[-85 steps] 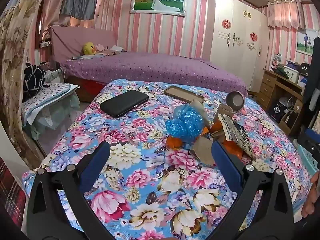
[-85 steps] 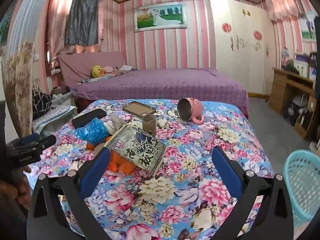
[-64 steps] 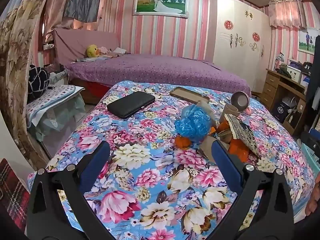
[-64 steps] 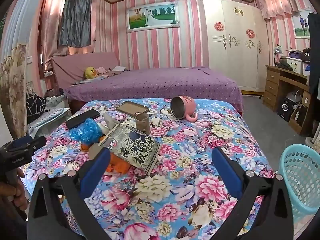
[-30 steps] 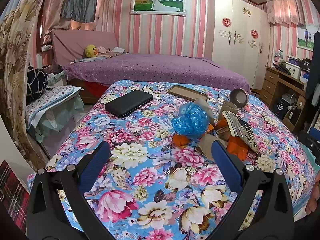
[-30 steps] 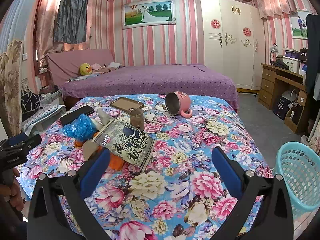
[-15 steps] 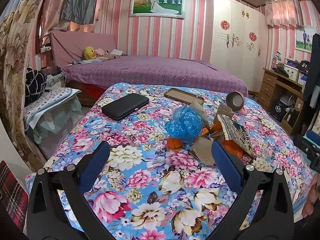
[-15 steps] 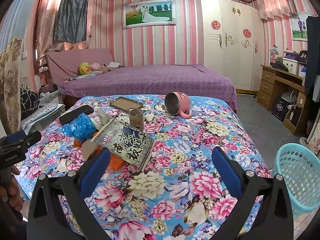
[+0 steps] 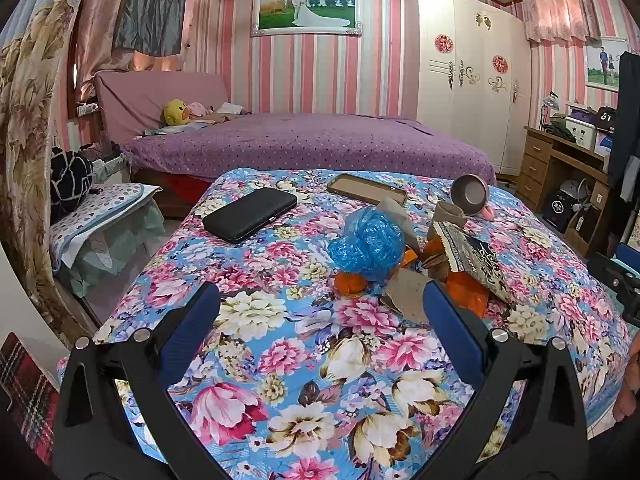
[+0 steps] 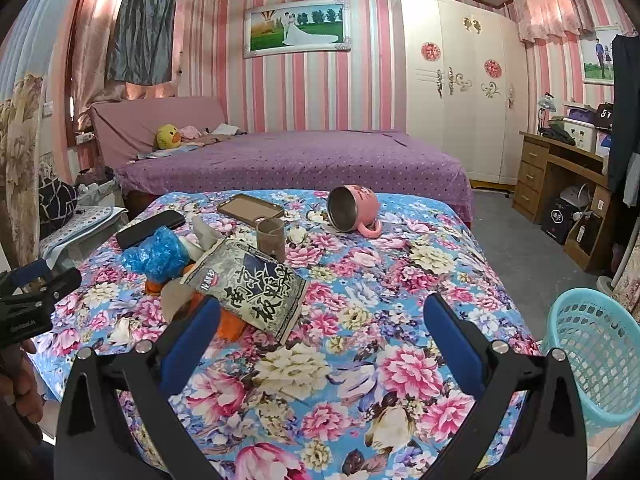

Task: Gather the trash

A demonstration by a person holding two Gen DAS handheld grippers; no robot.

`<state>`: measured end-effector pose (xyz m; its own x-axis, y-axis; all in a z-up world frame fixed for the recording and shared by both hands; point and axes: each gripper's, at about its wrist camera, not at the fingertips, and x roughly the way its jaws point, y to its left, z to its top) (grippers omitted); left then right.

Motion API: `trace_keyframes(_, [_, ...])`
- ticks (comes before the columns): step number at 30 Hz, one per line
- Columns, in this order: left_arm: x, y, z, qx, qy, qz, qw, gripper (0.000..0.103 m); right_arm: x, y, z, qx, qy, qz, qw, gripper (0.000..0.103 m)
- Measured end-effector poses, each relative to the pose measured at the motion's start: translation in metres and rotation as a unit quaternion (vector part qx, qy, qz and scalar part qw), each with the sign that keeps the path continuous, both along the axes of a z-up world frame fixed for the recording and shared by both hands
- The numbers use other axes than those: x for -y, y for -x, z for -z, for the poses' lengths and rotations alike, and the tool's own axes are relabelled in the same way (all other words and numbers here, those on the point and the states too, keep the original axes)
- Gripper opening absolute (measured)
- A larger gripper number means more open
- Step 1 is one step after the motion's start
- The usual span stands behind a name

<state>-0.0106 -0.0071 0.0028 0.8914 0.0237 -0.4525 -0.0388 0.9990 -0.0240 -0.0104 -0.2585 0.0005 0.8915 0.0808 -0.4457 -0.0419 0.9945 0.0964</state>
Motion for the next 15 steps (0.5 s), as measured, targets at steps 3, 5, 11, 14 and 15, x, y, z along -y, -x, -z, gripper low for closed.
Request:
trace_keyframes(3, [-0.002, -0.002, 0.001, -0.002, 0.003, -0.002, 1.0, 0.098, 0.002, 0.0, 0.0, 0.005, -0.002, 0.003, 1.0, 0.099])
trace_keyframes(5, [-0.004, -0.001, 0.001, -0.002, 0.01, -0.001, 0.9999, 0.098, 0.002, -0.003, 0.001, 0.003, 0.001, 0.009, 1.0, 0.099])
trace_keyframes(11, [-0.012, 0.001, 0.005, -0.002, 0.027, -0.01, 0.9996, 0.098, -0.001, -0.015, 0.007, -0.003, -0.014, 0.02, 1.0, 0.099])
trace_keyframes(14, [-0.025, -0.003, 0.011, -0.011, 0.064, -0.022, 0.9976, 0.098, -0.004, -0.02, 0.005, 0.005, -0.024, 0.022, 0.999, 0.099])
trace_keyframes(15, [-0.029, -0.004, 0.012, -0.011, 0.077, -0.026, 0.9966, 0.098, -0.008, -0.021, 0.004, 0.012, -0.014, 0.022, 1.0, 0.099])
